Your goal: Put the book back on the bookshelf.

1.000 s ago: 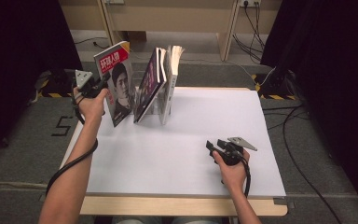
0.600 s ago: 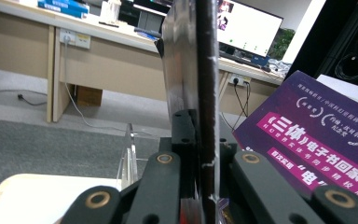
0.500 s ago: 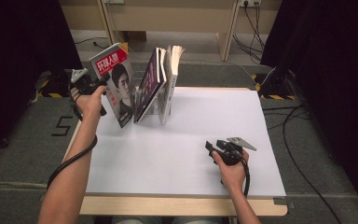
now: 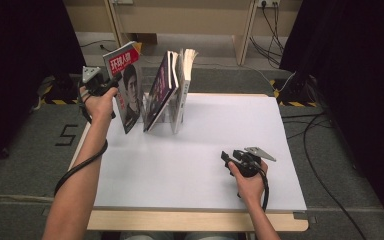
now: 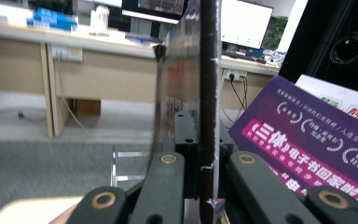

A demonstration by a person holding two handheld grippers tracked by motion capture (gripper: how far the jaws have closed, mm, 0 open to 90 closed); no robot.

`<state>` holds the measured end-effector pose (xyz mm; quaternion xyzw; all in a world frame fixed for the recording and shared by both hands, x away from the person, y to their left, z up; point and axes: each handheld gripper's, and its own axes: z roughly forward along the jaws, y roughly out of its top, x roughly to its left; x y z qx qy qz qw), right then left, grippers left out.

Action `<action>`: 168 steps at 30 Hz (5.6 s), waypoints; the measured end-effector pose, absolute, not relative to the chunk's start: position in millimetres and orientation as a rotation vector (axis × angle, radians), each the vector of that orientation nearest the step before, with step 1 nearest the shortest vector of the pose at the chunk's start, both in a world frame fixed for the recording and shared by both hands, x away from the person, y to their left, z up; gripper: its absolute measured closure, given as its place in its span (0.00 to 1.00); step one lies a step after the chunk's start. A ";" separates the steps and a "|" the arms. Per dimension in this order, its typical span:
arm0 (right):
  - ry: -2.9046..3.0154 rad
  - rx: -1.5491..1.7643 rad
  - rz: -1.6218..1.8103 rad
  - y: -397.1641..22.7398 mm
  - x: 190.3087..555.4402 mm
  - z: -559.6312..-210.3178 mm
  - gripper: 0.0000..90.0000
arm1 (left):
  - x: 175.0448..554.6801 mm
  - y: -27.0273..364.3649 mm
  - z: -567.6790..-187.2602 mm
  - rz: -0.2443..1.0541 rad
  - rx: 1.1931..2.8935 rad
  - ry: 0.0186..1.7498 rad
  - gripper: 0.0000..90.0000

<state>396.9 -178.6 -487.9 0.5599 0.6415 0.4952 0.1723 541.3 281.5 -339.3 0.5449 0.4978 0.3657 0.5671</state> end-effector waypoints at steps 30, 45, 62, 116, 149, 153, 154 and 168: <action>1.816 1.591 1.406 -180.2 397.0 -487.5 0.50 | 545.3 296.8 -355.9 0.983 1.261 1.092 0.96; 1.827 1.587 1.403 -177.1 396.3 -487.1 0.49 | 523.9 307.3 -374.5 0.925 1.239 1.148 0.95; 1.839 1.593 1.403 -175.3 396.7 -487.8 0.49 | 532.1 318.6 -365.9 0.805 1.181 1.378 0.96; 1.834 1.596 1.402 -178.1 397.1 -488.8 0.49 | 538.4 294.5 -359.9 1.006 1.260 1.114 0.96; 1.853 1.612 1.402 -176.6 397.4 -489.8 0.49 | 537.5 290.3 -347.6 0.917 1.222 1.148 0.96; 1.853 1.611 1.402 -176.9 397.4 -489.8 0.49 | 537.9 291.3 -342.1 0.943 1.209 1.139 0.96; 1.852 1.609 1.403 -177.1 397.4 -489.7 0.49 | 537.9 291.3 -340.1 0.953 1.208 1.132 0.96; 1.853 1.604 1.399 -177.7 397.9 -490.0 0.49 | 543.6 289.5 -339.5 1.010 1.191 1.120 0.96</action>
